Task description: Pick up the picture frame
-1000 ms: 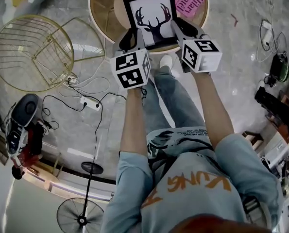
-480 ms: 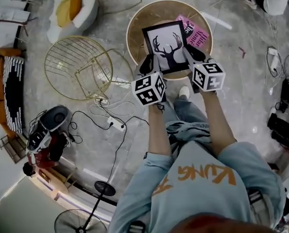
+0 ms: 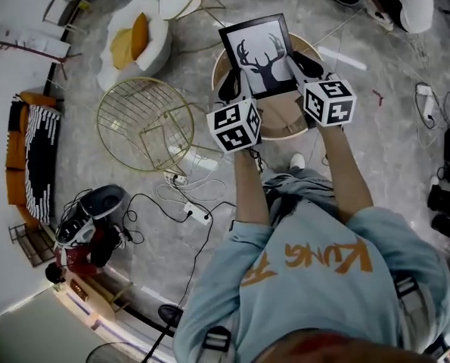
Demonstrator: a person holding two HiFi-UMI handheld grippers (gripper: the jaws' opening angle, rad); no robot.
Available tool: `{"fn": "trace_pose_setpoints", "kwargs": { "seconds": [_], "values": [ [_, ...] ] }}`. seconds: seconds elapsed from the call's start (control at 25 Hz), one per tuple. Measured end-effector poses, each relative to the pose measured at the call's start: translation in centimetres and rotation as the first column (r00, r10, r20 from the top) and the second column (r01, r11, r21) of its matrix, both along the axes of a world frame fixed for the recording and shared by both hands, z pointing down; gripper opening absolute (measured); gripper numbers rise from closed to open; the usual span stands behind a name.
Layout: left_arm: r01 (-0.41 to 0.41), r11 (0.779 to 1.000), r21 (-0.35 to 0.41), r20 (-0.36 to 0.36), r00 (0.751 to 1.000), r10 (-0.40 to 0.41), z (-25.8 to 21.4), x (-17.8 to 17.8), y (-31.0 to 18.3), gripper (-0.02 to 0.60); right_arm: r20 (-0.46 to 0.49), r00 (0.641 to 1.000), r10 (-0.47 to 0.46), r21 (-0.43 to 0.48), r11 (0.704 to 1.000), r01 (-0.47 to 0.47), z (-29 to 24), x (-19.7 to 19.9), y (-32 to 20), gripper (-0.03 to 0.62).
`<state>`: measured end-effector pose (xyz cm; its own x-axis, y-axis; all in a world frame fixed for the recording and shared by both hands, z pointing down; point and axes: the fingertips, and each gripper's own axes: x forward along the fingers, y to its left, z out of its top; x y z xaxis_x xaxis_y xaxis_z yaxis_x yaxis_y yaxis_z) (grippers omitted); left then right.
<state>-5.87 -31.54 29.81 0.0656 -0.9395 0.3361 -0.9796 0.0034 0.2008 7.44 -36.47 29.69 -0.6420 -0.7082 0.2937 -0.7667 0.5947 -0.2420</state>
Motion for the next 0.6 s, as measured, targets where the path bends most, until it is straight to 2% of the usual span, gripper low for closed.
{"fn": "trace_pose_setpoints", "kwargs": {
  "seconds": [0.2, 0.4, 0.6],
  "values": [
    [-0.025, 0.994, 0.105, 0.061, 0.998, 0.019, -6.3, -0.5, -0.3, 0.078, 0.05, 0.999, -0.007, 0.105, 0.994, 0.001, -5.8, -0.4, 0.0, 0.069],
    [-0.033, 0.978, 0.204, 0.078, 0.997, 0.017, -10.9, -0.7, -0.8, 0.078, 0.087, 0.996, -0.032, 0.219, 0.976, 0.012, -10.7, -0.6, -0.5, 0.071],
    [-0.052, 0.968, 0.247, 0.117, 0.993, 0.023, -12.5, -0.4, -0.6, 0.08, 0.125, 0.992, -0.033, 0.248, 0.969, 0.001, -12.1, -0.3, -0.4, 0.071]
  ]
}}
